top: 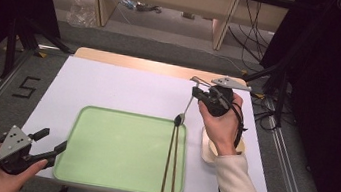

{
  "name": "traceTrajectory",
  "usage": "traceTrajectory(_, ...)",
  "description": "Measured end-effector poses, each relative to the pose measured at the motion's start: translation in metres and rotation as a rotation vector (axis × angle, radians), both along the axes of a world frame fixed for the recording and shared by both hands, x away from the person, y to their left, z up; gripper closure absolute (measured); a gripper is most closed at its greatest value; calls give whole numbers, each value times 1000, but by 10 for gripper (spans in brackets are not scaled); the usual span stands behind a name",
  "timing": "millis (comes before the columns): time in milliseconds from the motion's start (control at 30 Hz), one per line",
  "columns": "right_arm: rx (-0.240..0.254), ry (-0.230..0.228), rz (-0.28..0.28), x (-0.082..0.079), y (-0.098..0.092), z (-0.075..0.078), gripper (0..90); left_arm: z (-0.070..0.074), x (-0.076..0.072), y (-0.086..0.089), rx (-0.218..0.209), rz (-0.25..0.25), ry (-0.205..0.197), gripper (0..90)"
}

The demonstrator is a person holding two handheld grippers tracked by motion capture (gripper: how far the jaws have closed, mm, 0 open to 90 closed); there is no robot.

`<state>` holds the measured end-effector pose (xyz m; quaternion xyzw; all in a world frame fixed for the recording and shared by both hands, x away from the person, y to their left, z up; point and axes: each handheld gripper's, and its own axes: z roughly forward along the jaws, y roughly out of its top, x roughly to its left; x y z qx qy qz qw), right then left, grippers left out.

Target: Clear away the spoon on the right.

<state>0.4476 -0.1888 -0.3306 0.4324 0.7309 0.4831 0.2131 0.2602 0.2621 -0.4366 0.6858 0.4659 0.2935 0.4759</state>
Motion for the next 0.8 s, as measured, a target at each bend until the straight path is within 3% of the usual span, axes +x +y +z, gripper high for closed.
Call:
traceTrajectory(600, -12, 22, 45, -1, 11, -4, 900, 0, 0, 0, -2, -2, -1, 306)
traceTrajectory(800, -19, 0, 68, -1, 13, -5, 900, 0, 0, 0, 0, -2, -1, 307)
